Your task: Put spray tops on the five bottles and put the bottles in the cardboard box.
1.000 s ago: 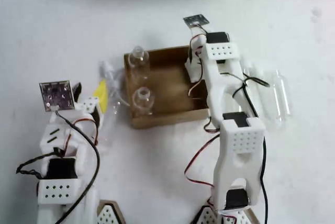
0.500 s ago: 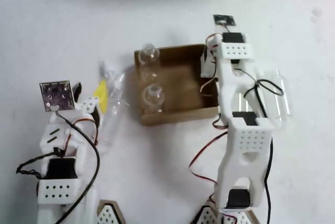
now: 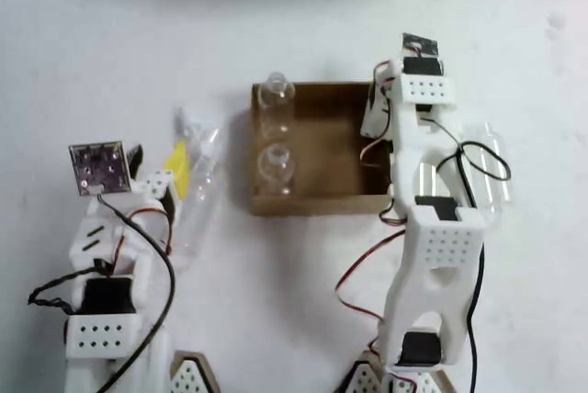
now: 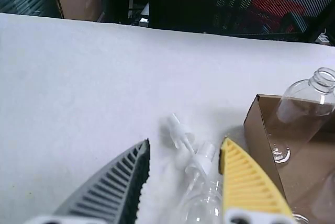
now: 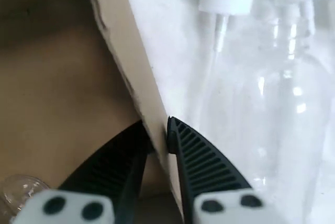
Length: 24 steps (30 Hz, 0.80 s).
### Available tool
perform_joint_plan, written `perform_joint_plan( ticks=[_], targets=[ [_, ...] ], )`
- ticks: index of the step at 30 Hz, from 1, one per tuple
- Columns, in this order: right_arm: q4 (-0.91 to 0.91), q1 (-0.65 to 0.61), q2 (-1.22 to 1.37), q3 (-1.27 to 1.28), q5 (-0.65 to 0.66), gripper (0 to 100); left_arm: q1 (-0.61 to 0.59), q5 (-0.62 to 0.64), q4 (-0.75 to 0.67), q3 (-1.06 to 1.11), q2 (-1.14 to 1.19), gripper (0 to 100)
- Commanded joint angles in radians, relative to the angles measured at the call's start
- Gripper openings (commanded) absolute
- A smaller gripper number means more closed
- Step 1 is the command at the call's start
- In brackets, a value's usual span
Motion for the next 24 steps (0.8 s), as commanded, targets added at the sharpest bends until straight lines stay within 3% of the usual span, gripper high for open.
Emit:
perform_joint_plan(
  ticks=[1,12,19,24],
  targets=[
    [0.013,-0.022,-0.013,-0.006,-0.034,1.6,-0.007,-0.011,-0.037,-0.009,-0.005,20],
    [0.021,-0.035,-0.016,-0.012,-0.021,2.6,-0.007,-0.011,-0.037,-0.009,-0.005,20],
    [0.031,-0.047,-0.024,-0.015,0.017,20.6,-0.007,-0.011,-0.037,-0.009,-0.005,21],
    [0.11,-0.045,-0.024,-0.127,0.018,20.4,-0.008,-0.011,-0.037,-0.009,-0.005,21]
  ],
)
